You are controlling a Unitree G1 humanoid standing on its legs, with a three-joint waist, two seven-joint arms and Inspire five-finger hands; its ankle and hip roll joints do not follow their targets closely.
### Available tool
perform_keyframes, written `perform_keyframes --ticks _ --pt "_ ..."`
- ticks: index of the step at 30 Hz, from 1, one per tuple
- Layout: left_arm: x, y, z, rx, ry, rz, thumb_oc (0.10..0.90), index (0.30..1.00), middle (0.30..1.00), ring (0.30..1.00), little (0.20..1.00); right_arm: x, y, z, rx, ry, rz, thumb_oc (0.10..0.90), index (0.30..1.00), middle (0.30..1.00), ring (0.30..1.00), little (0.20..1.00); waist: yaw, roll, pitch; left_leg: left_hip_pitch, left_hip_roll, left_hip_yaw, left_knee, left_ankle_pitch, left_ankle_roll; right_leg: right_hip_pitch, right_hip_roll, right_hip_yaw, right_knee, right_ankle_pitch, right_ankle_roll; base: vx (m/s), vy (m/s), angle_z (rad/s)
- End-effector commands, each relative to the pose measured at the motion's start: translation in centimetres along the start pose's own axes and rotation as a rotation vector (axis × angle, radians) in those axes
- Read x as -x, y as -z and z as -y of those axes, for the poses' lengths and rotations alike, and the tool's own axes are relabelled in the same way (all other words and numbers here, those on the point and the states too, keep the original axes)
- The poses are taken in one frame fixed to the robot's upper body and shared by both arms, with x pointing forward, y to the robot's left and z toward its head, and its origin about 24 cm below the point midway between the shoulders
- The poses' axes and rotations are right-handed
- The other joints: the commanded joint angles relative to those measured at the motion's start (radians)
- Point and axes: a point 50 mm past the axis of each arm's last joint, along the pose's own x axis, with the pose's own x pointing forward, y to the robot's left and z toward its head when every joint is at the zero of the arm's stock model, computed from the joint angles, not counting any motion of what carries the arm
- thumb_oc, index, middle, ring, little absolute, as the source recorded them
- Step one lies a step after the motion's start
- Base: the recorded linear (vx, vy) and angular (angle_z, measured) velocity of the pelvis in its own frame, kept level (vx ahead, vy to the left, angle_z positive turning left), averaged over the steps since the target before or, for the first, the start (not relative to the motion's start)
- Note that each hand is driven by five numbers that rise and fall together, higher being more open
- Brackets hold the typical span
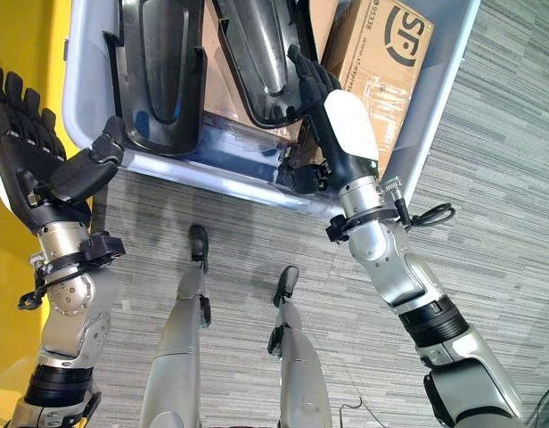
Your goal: Move parts from the plastic box to the shelf.
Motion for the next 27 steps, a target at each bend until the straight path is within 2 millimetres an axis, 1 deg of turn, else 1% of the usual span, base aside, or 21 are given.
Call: perform_keyframes --ticks 1,5,8,11,14,16,19,24,27 --pt "-1.0 -4.0 0.9 0.018 0.064 0.254 0.9 1.0 1.0 1.0 1.0 -2.9 -3.0 4.3 0.132 0.176 0.19 0.9 1.0 1.0 1.0 1.0 0.011 -0.043 -0.012 -0.045 0.03 0.022 0.108 -0.109 -0.072 0.236 -0.007 0.001 -0.047 -0.16 0.006 0.0 0.0 0.0" --pt "-1.1 -4.1 1.1 0.029 0.072 0.26 0.9 1.0 1.0 1.0 1.0 -4.0 -3.4 4.9 0.225 0.18 0.211 0.9 1.0 1.0 1.0 1.0 0.016 -0.038 -0.012 -0.053 0.028 0.022 0.103 -0.1 -0.07 0.226 -0.006 -0.001 -0.049 -0.157 0.007 0.0 0.0 0.0" --pt "-1.2 -4.1 1.3 0.033 0.076 0.263 0.9 1.0 1.0 1.0 1.0 -4.8 -3.7 5.1 0.312 0.178 0.231 0.9 1.0 1.0 1.0 1.0 0.023 -0.039 -0.012 -0.054 0.026 0.02 0.108 -0.108 -0.071 0.229 -0.006 -0.002 -0.05 -0.16 0.007 0.0 0.0 0.0" --pt "-1.3 -4.3 1.5 0.036 0.079 0.274 0.9 1.0 1.0 1.0 1.0 -5.2 -4.0 5.4 0.358 0.179 0.249 0.9 1.0 1.0 1.0 1.0 0.024 -0.035 -0.012 -0.063 0.026 0.017 0.105 -0.1 -0.069 0.224 -0.005 -0.003 -0.051 -0.157 0.007 0.0 0.0 0.0" --pt "-1.3 -4.2 1.7 0.039 0.084 0.27 0.9 1.0 1.0 1.0 1.0 -5.8 -4.0 5.3 0.42 0.159 0.253 0.9 1.0 1.0 1.0 1.0 0.027 -0.036 -0.012 -0.062 0.023 0.017 0.107 -0.105 -0.072 0.226 -0.005 -0.004 -0.051 -0.162 0.008 0.0 0.0 0.0" --pt "-1.3 -4.2 1.7 0.043 0.085 0.273 0.9 1.0 1.0 1.0 1.0 -6.1 -3.8 5.2 0.444 0.148 0.247 0.9 1.0 1.0 1.0 1.0 0.028 -0.033 -0.012 -0.07 0.021 0.016 0.105 -0.098 -0.07 0.219 -0.004 -0.006 -0.05 -0.16 0.008 0.0 0.0 0.0" --pt "-1.2 -4.1 1.7 0.044 0.092 0.267 0.9 1.0 1.0 1.0 1.0 -6.3 -3.3 4.9 0.486 0.115 0.23 0.9 1.0 1.0 1.0 1.0 0.032 -0.032 -0.012 -0.071 0.02 0.016 0.108 -0.105 -0.072 0.219 -0.004 -0.008 -0.048 -0.165 0.008 0.01 -0.001 0.02" --pt "-1.0 -3.9 1.7 0.053 0.103 0.251 0.9 1.0 1.0 1.0 1.0 -6.6 -2.2 4.4 0.492 0.09 0.179 0.9 1.0 1.0 1.0 1.0 0.034 -0.027 -0.012 -0.077 0.018 0.013 0.106 -0.104 -0.071 0.215 -0.002 -0.008 -0.048 -0.167 0.007 0.0 0.0 0.0" --pt "-0.8 -3.7 1.6 0.053 0.109 0.238 0.9 1.0 1.0 1.0 1.0 -6.8 -1.4 4.4 0.505 0.08 0.144 0.9 1.0 1.0 1.0 1.0 0.037 -0.025 -0.012 -0.082 0.017 0.012 0.107 -0.104 -0.07 0.212 -0.003 -0.008 -0.046 -0.168 0.006 0.0 0.0 0.0"
